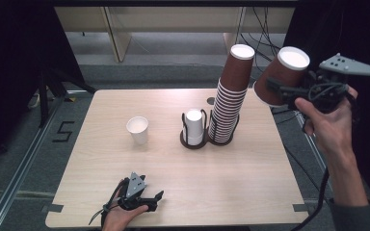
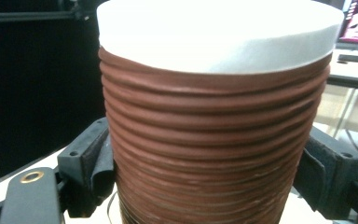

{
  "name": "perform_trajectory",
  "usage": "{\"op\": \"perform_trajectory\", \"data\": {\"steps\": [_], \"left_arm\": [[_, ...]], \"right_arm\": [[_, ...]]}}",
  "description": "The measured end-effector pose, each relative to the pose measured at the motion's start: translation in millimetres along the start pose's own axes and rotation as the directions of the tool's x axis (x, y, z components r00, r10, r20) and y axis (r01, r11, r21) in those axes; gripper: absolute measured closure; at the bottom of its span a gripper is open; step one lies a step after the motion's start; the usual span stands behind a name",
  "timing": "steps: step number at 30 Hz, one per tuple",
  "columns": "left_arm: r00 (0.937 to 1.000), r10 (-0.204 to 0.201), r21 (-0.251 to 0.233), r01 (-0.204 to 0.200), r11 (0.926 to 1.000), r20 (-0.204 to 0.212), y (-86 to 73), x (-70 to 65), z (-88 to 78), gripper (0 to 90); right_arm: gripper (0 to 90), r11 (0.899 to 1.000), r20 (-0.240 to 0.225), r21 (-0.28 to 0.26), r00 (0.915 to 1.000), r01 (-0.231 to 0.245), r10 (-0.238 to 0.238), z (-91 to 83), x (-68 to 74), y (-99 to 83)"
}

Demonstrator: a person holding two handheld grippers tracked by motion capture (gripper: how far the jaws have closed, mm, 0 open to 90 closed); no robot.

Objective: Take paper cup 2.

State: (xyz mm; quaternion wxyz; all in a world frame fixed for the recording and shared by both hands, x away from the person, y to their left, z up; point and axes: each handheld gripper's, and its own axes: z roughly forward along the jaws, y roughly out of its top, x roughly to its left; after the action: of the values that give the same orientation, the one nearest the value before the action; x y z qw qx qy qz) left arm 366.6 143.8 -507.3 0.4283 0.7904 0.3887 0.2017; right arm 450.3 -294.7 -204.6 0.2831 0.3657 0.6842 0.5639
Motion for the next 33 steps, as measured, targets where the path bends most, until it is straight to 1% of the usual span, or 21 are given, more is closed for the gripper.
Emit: {"op": "perform_trajectory", "data": {"steps": [1,2,3,5,9,11,12,13,14,18,20,21,22,23,24,27,28,29,30,31,33], "left_arm": [[1.0000,-0.002,-0.001,0.002,1.0000,0.000,0.0,0.3,-0.1,14.7],[1.0000,0.004,-0.004,-0.004,1.0000,-0.003,0.3,1.4,-0.2,14.6],[1.0000,-0.001,-0.006,0.001,1.0000,-0.003,0.1,1.2,-0.1,14.6],[1.0000,-0.001,-0.010,0.001,1.0000,0.004,-0.1,1.1,0.0,14.6],[0.9999,-0.005,-0.025,0.005,0.9997,0.010,0.1,0.4,0.1,14.6],[0.9999,-0.001,-0.033,0.002,0.9995,0.012,0.2,0.4,-0.2,14.6],[0.9998,-0.007,-0.044,0.008,0.9990,0.017,0.3,0.1,0.1,14.6],[0.9999,-0.004,-0.039,0.005,0.9992,0.014,0.5,0.1,-0.7,14.6],[0.9998,-0.001,-0.049,0.002,0.9988,0.021,0.4,0.2,-0.7,14.6],[0.9996,0.000,-0.061,0.002,0.9982,0.028,0.9,-0.7,-1.1,14.6],[0.9994,0.002,-0.072,0.001,0.9974,0.036,0.8,-1.7,-1.3,14.6],[0.9993,0.003,-0.076,0.000,0.9971,0.037,0.9,-2.0,-1.4,14.6],[0.9993,0.003,-0.078,0.000,0.9970,0.037,1.1,-2.2,-1.5,14.6],[0.9990,-0.002,-0.091,0.006,0.9958,0.044,1.2,-2.5,-0.9,14.6],[0.9993,0.005,-0.084,-0.001,0.9964,0.038,1.4,-2.2,-1.9,14.6],[0.9989,0.003,-0.092,0.001,0.9957,0.046,1.3,-1.9,-2.0,14.6],[0.9983,0.002,-0.101,0.004,0.9949,0.058,1.1,-1.5,-1.1,14.6],[0.9983,0.002,-0.101,0.004,0.9949,0.058,1.1,-1.5,-1.1,14.6],[0.9981,0.005,-0.108,0.002,0.9941,0.062,0.7,-1.3,-0.6,14.6],[0.9979,0.006,-0.111,0.001,0.9939,0.064,0.5,-1.2,-0.6,14.6],[0.9981,0.006,-0.112,0.000,0.9937,0.061,1.4,-1.9,-1.9,14.6]], "right_arm": [[17.6,1.000,0.000,0.000,1.0000,0.000,0.000,0.0,0.0,0.0],[17.6,1.000,-0.014,0.013,0.9999,0.009,-0.009,0.2,3.9,-11.1],[17.6,1.000,-0.022,0.024,0.9997,-0.003,0.004,1.1,7.2,-17.0],[17.6,0.999,-0.043,0.035,0.9991,-0.002,0.003,3.0,10.7,-27.1],[17.6,0.999,-0.078,0.050,0.9969,0.014,-0.010,11.8,19.3,-49.5],[17.6,0.998,-0.107,0.058,0.9943,0.005,0.001,17.2,25.7,-60.4],[17.6,0.998,-0.110,0.064,0.9938,0.025,-0.018,20.1,28.6,-66.4],[17.6,0.997,-0.127,0.081,0.9919,0.005,0.006,22.7,33.5,-71.8],[17.6,0.997,-0.129,0.071,0.9916,0.026,-0.017,25.1,34.8,-75.6],[17.6,0.995,-0.171,0.099,0.9852,0.011,0.006,36.9,48.6,-96.8],[17.6,0.996,-0.185,0.089,0.9827,0.031,-0.014,44.0,53.1,-106.1],[17.6,0.995,-0.197,0.095,0.9804,0.018,0.001,47.3,56.3,-110.6],[17.6,0.994,-0.203,0.104,0.9791,0.026,-0.005,50.0,57.8,-114.1],[17.6,0.994,-0.212,0.111,0.9772,0.017,0.007,52.4,59.9,-116.9],[17.6,0.992,-0.212,0.124,0.9773,0.017,0.009,54.9,62.5,-120.6],[17.6,0.992,-0.223,0.122,0.9747,0.017,0.011,60.0,65.8,-125.4],[17.6,0.991,-0.232,0.133,0.9728,0.026,0.006,64.8,69.8,-130.0],[17.6,0.991,-0.232,0.133,0.9728,0.026,0.006,64.8,69.8,-130.0],[17.6,0.991,-0.249,0.131,0.9684,0.034,0.000,69.6,73.6,-134.3],[17.6,0.991,-0.254,0.124,0.9670,0.046,-0.013,71.6,74.3,-135.9],[17.6,0.990,-0.263,0.135,0.9648,0.050,-0.013,74.8,79.2,-141.3]]}}
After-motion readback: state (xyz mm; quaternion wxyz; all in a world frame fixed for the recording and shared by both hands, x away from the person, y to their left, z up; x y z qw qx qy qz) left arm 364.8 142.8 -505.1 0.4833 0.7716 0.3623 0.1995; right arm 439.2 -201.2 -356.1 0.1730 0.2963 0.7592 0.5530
